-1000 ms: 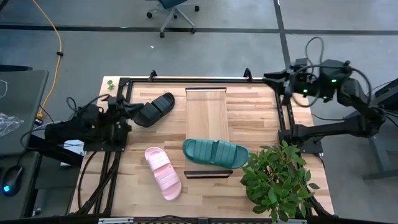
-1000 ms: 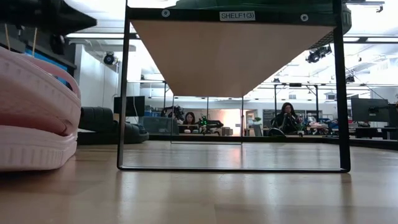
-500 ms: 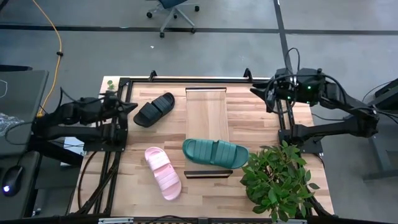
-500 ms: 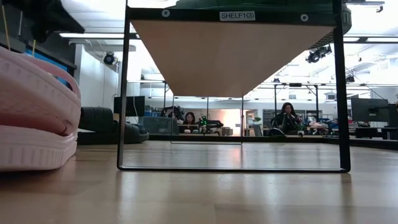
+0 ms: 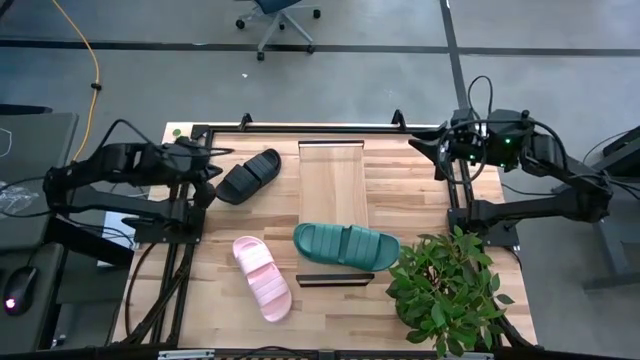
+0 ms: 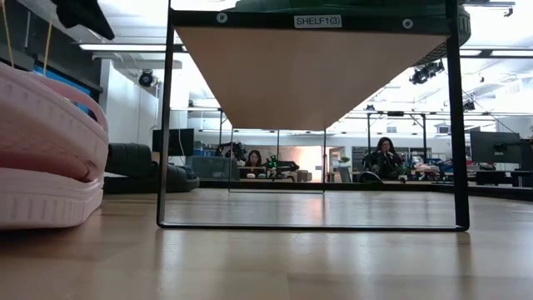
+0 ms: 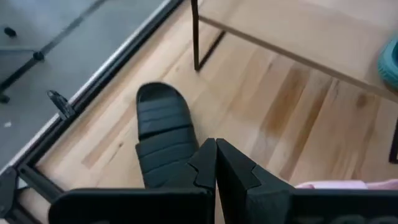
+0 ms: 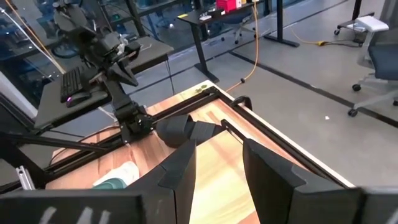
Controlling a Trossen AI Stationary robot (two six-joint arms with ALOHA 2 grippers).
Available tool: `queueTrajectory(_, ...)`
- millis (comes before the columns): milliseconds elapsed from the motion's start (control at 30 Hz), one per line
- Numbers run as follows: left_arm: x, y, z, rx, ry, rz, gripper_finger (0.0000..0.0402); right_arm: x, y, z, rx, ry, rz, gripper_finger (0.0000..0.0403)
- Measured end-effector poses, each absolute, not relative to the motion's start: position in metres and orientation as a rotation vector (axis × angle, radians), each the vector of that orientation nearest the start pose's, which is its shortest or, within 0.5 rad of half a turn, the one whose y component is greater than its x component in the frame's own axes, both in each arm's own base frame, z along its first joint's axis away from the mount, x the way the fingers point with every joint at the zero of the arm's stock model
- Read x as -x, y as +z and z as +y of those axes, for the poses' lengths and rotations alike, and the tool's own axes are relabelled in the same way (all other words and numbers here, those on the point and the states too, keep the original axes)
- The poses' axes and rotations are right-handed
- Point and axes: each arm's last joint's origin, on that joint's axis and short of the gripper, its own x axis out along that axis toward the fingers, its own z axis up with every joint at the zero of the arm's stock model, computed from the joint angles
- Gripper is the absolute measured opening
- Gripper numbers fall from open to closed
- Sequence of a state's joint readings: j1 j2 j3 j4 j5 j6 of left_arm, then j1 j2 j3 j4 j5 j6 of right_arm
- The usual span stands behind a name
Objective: Pick and place slippers onto the shelf
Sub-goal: Put the pink pair of slippers on the shelf
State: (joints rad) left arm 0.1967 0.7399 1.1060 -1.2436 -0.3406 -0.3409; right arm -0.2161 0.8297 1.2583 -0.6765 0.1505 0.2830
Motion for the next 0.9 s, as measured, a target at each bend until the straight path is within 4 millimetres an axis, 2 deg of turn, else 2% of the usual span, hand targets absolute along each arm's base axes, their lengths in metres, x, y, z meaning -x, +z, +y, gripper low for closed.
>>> queueTrajectory(67,-0.097,0.354,0.027,0.262,0.587,0.821,0.0000,-0.128,0.431,-0.033,-0.283,-0.397,0.195,0.0123)
queueTrajectory(200,-0.115,0.352,0.024,0.227,0.305,0.882,0.0001,-0.127,0.430,-0.032,-0.278,-0.389,0.208,0.0123)
queueTrajectory(400,-0.137,0.343,0.021,0.355,0.059,0.974,0.0001,-0.125,0.428,-0.032,-0.267,-0.388,0.233,0.0123)
queueTrajectory(533,-0.148,0.337,0.020,0.390,-0.032,0.989,0.0001,-0.126,0.428,-0.031,-0.271,-0.366,0.238,0.0123)
queueTrajectory(667,-0.159,0.327,0.020,0.424,-0.109,0.911,0.0001,-0.126,0.428,-0.030,-0.278,-0.346,0.244,0.0123)
queueTrajectory(900,-0.166,0.297,0.011,0.532,-0.163,0.875,0.0001,-0.122,0.428,-0.029,-0.313,-0.320,0.237,0.0123)
